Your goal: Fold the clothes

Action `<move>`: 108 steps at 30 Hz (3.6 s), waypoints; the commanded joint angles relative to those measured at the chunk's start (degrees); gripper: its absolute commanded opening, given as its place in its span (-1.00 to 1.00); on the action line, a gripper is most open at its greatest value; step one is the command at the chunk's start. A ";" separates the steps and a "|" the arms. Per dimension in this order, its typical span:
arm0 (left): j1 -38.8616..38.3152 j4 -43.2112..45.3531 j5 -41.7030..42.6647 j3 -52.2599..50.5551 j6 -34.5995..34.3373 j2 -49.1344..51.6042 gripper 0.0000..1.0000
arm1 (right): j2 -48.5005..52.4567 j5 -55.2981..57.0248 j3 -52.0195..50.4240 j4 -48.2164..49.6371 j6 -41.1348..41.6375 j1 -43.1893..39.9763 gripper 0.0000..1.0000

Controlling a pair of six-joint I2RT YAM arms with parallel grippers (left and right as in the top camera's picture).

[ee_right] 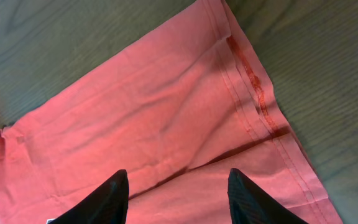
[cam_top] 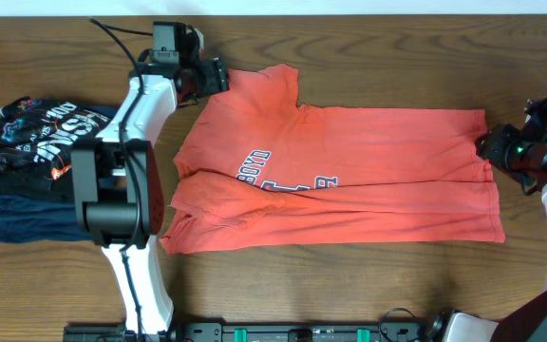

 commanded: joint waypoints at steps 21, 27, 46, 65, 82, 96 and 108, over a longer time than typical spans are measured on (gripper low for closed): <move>-2.05 7.89 1.57 1.53 0.87 6.43 -0.83 | 0.04 -0.24 0.07 -0.11 -0.96 0.46 -0.03; -1.86 4.11 3.48 1.70 0.63 4.07 -0.88 | 0.11 0.20 0.07 1.88 -0.96 0.48 -0.04; -1.88 -13.86 3.69 1.66 0.68 -3.02 -0.88 | 22.12 1.27 0.09 34.91 -5.86 2.08 0.29; -2.01 -14.53 3.69 1.64 0.66 -3.02 -0.88 | 34.51 7.50 0.09 47.50 -5.88 2.03 0.17; -1.99 -15.50 3.69 1.64 0.66 -3.04 -0.88 | 31.34 8.59 0.13 47.32 -4.13 0.70 -0.98; -1.99 -14.86 3.69 1.64 0.66 -3.04 -0.88 | 31.80 8.13 0.13 46.49 -4.20 1.07 0.04; -2.01 -14.60 3.69 1.64 0.63 -3.04 -0.88 | 36.94 8.15 0.13 50.47 -4.20 2.34 0.08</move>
